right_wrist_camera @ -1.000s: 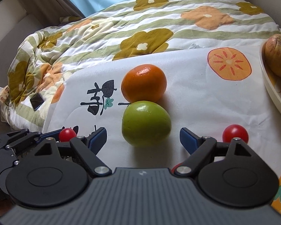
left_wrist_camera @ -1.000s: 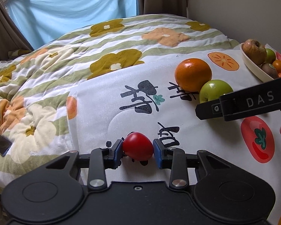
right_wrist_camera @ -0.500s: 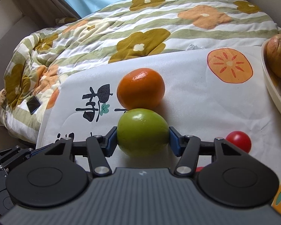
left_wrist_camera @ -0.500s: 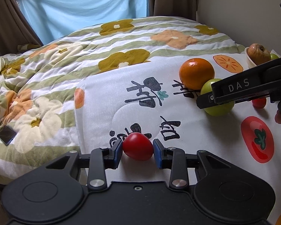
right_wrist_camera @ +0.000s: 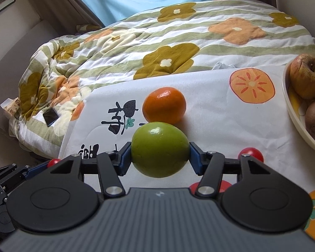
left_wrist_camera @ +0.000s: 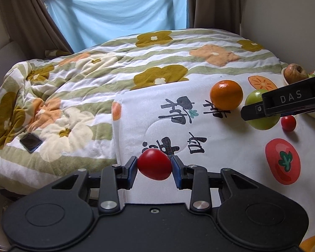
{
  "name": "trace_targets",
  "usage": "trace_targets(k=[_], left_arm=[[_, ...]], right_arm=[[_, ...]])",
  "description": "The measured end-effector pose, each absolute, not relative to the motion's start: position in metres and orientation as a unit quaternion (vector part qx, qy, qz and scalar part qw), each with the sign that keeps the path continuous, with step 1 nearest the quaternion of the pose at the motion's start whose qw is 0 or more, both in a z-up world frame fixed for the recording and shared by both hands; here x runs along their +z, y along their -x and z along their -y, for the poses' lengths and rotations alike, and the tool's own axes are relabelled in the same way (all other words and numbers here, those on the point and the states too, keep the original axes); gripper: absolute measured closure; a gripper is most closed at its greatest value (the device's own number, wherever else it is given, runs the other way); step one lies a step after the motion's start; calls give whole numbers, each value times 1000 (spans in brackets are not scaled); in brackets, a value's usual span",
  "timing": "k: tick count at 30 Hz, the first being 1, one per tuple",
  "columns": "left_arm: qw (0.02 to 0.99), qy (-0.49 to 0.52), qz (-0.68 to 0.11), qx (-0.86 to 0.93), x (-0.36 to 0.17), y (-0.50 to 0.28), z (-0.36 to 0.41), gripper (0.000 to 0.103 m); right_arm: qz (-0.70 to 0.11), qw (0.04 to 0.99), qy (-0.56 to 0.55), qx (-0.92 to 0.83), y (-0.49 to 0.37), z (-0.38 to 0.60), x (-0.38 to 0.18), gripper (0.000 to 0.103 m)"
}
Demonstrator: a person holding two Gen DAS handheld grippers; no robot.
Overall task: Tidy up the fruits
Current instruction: 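Carry the tomato into the bowl and open the left tool while the right tool carries the apple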
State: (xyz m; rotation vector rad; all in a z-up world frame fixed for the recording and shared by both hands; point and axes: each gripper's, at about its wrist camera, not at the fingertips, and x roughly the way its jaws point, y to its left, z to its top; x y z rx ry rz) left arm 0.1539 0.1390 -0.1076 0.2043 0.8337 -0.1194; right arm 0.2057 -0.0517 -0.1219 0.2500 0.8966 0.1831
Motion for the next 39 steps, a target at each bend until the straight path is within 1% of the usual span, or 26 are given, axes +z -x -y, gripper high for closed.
trace_targets(k=[8, 14, 23, 39], left_arm=[[912, -87, -401, -16, -87, -123, -124, 64], [914, -87, -396, -13, -73, -112, -92, 64], [915, -87, -390, -54, -64, -119, -14, 64], [911, -111, -367, -153, -68, -165, 135, 64]], right_arm=[[-408, 900, -108, 108, -178, 83, -95, 32], [-403, 903, -101, 109, -162, 122, -86, 32], [-403, 905, -107, 84, -153, 198, -79, 32], [-387, 916, -98, 39, -161, 326, -78, 32]])
